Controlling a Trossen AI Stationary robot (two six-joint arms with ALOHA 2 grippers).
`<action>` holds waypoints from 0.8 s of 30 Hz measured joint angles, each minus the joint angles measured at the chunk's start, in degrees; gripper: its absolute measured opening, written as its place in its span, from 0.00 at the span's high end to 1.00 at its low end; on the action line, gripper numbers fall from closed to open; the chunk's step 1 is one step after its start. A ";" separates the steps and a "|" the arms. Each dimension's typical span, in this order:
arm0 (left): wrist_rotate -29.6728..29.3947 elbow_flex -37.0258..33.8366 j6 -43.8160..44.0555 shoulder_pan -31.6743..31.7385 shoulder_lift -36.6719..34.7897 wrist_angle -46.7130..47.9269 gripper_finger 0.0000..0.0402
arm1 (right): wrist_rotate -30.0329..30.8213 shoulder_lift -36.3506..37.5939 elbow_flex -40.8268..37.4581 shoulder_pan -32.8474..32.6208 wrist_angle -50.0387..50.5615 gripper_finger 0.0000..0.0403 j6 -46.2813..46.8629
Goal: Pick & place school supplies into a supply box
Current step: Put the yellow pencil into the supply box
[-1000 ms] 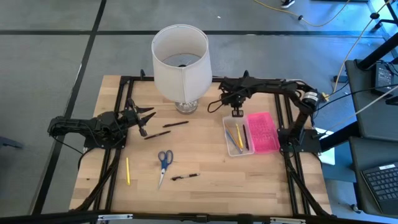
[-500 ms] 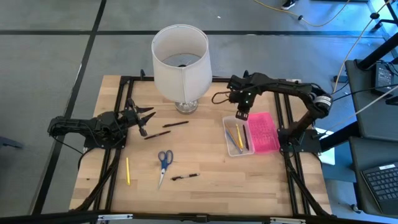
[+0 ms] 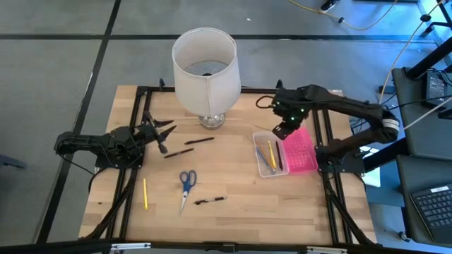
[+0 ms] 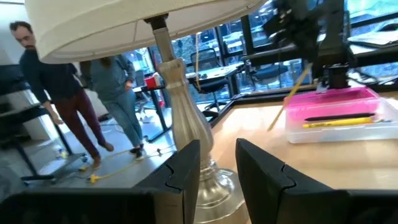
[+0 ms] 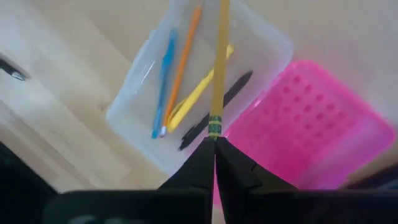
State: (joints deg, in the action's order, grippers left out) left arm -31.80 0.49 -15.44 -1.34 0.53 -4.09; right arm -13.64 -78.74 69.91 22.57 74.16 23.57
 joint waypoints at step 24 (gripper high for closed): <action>-1.72 -0.01 -7.20 0.00 0.00 -0.07 0.76 | 36.76 1.12 -5.02 -36.54 -0.50 0.98 44.80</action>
State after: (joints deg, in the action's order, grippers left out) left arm -33.51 0.49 -22.64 -1.34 0.53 -4.16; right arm 23.11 -77.62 64.89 -13.97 73.66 68.37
